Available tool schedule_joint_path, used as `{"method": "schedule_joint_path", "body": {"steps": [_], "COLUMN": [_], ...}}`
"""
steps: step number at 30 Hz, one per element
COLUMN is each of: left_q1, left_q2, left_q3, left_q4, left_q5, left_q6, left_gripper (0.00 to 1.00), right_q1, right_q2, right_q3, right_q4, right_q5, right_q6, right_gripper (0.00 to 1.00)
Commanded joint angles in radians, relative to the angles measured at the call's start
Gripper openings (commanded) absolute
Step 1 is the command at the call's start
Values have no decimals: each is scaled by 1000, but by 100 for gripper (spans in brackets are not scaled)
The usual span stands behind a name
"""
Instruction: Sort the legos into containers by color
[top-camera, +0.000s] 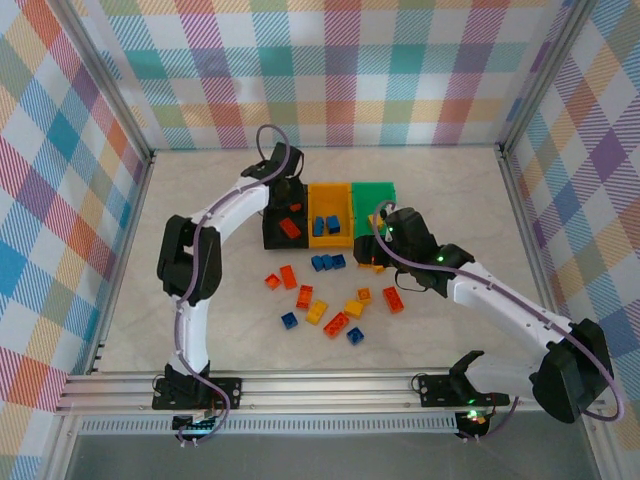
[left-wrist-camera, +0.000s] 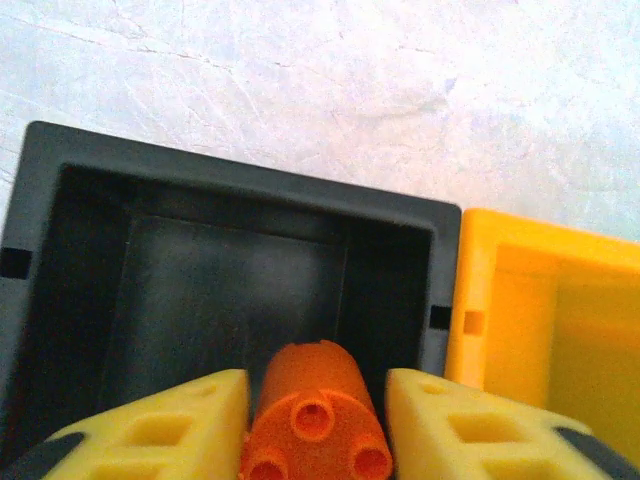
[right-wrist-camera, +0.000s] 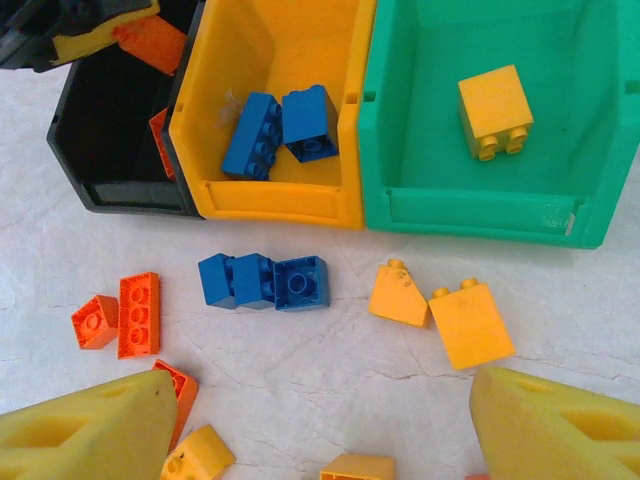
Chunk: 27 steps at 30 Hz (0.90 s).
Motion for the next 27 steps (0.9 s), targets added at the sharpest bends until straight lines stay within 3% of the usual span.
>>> {"method": "schedule_joint_path", "body": {"steps": [1,6,16,22,27], "left_q1": [6,-4,-66,-100,-101], "left_q2": [-5,-106,-549,-815,-944], "left_q3": [35,-24,-430,-768,-979], "left_q4": [-46,-5,190,277,320], "left_q5": [10,42,137,158,174], "left_q6": [-9,-20,-80,-131,-173], "left_gripper": [57,80,100,100,100], "right_q1": [-7,-7,-7,-8,-15], "right_q2": [-21,-21,-22,27,116], "right_q3": [3,7,-7,-23,-26], "right_q4": [-19,-30,-76,-154,-193], "right_q5": [-8,-8,-1,19,24], "right_q6": [13,17,27,40,40], "right_gripper": [78,79,80,80,80]}}
